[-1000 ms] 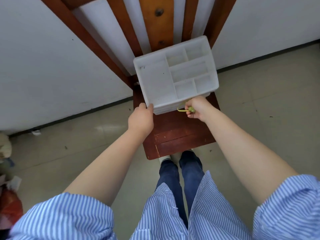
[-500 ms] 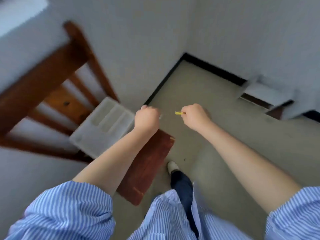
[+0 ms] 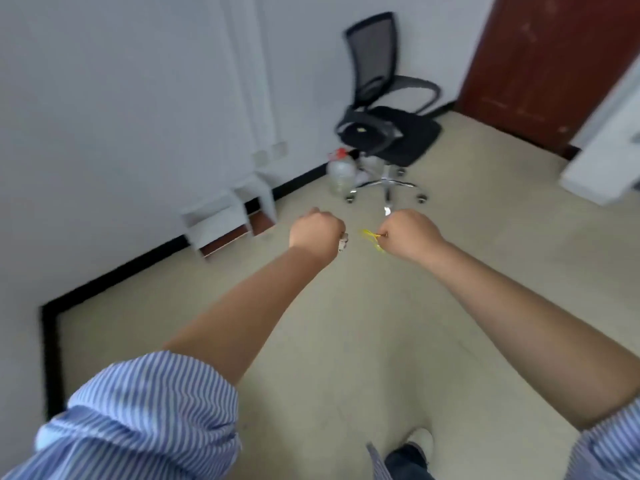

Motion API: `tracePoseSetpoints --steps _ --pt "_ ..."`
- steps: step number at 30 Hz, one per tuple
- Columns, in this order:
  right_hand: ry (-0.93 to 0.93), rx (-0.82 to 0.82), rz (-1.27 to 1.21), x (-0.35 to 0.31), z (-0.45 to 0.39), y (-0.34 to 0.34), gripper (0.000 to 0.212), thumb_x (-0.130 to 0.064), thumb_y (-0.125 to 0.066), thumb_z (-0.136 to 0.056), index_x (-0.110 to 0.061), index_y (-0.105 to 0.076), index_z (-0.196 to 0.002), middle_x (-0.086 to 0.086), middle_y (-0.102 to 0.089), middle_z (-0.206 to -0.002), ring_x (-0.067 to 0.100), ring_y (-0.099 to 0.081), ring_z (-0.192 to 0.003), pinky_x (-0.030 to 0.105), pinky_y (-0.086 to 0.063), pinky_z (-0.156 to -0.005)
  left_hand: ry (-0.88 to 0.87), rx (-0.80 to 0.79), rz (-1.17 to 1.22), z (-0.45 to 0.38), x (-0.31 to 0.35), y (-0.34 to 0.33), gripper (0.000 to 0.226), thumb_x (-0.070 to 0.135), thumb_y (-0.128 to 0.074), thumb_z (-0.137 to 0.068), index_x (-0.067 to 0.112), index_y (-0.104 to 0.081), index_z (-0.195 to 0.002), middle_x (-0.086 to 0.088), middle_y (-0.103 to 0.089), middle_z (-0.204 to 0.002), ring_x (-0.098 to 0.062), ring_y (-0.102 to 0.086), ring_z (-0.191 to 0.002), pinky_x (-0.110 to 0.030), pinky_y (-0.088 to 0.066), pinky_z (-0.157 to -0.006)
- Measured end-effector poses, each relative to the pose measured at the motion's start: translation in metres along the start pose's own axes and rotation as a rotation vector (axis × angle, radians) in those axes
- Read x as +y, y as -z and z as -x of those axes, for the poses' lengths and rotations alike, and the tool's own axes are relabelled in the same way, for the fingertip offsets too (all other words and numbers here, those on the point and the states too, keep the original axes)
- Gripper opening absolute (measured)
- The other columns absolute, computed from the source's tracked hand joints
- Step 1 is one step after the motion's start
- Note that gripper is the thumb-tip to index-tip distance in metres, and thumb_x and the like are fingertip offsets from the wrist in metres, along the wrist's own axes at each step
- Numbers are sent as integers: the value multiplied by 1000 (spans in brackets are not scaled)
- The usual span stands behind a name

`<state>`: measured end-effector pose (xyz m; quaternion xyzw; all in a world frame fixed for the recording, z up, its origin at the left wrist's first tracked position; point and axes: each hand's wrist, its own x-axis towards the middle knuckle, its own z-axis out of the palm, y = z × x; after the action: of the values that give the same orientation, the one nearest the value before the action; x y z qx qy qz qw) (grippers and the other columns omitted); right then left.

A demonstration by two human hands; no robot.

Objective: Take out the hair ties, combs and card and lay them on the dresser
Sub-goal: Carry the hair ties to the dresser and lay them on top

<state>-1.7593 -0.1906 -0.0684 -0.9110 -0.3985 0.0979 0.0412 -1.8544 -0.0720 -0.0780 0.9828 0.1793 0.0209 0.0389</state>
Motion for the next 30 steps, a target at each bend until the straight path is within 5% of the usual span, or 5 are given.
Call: tracePoseSetpoints --steps 3,7,16,22,30 --pt "-169 50 -61 117 0 29 28 -15 -49 -89 -5 -60 -65 20 -57 -76 30 -51 -78 19 -25 -47 -138 -34 23 -85 100 -9 24 11 -48 -93 18 -67 -105 -9 -66 -111 -29 -50 -113 -30 -45 -77" --pt "-351 130 -97 258 3 59 21 -17 -53 -88 -3 -68 -92 19 -67 -104 33 -62 -96 30 -49 -72 -291 -71 27 -179 231 -25 26 11 -48 -91 20 -68 -105 -8 -67 -113 -28 -52 -112 -30 -46 -85" --pt "-565 288 -116 518 -13 126 23 -15 -53 -90 0 -69 -88 19 -69 -99 33 -62 -94 36 -51 -76 -562 13 61 -362 446 -29 22 17 -46 -92 14 -68 -95 -11 -69 -102 -29 -54 -102 -32 -43 -74" --pt "-656 409 -180 688 -81 164 19 -12 -55 -86 2 -69 -84 19 -70 -96 33 -61 -92 26 -33 -64 -650 5 177 -520 565 -33 27 17 -47 -93 5 -67 -81 -18 -70 -92 -32 -58 -93 -33 -48 -76" --pt "-849 413 -315 892 -140 226 19 -14 -59 -85 1 -69 -91 18 -71 -99 29 -62 -90 30 -43 -68 -806 -76 213 -714 746 -29 25 14 -48 -91 10 -69 -103 -15 -69 -112 -30 -62 -101 -31 -49 -79"
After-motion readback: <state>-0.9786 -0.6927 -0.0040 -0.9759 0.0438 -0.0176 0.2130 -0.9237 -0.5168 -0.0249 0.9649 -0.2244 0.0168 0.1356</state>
